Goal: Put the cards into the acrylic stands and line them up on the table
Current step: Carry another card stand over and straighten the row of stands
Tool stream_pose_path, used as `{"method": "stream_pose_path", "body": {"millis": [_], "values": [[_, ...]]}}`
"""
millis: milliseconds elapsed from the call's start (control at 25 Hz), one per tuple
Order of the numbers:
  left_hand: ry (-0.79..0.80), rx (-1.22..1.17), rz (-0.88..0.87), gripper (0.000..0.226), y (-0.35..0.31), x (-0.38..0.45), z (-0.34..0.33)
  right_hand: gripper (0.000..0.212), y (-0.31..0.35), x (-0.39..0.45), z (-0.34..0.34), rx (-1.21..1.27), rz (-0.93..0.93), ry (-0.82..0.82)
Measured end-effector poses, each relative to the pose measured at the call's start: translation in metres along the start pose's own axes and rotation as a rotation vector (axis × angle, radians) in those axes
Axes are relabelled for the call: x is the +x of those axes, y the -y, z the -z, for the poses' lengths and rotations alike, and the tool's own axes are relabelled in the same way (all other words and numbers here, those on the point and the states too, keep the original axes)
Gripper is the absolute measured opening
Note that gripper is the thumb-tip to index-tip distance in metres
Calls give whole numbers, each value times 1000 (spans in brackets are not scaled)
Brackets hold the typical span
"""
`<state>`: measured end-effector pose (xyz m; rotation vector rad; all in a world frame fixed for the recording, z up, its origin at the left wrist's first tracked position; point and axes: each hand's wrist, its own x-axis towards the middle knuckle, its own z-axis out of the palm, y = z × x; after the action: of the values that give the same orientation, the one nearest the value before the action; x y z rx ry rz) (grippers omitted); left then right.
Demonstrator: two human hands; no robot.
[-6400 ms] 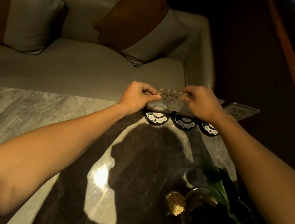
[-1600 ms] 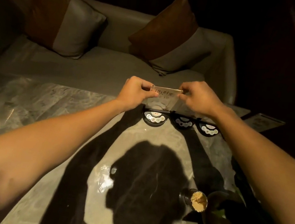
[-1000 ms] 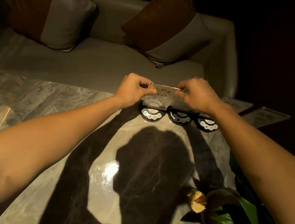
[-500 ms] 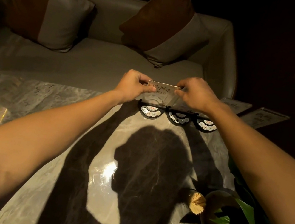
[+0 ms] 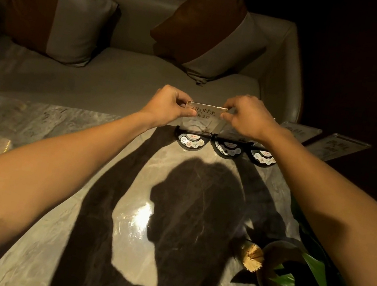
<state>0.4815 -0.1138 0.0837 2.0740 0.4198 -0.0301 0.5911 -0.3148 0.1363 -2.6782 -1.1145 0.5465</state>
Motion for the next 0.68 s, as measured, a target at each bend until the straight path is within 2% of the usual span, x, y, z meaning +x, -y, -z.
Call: {"method": "stream_pose_path", "body": {"millis": [160,360,480,560,680], "values": [[87,151,19,32,-12,3,6,53,-9,-12,13,29,-9,9],[110,245,-66,56,-43,8,1,56,-43,-35,24,37,-93,-55],[161,376,-91,50,-56,18,-13,45,-57,-42,24,-21,-130,-41],[177,462,-87,33,-57,23,-19,38,-61,-42,23,-48,-123,-37],[150,448,-91,15,-56,26,-22,31,-63,-39,18,-42,-117,-57]]}}
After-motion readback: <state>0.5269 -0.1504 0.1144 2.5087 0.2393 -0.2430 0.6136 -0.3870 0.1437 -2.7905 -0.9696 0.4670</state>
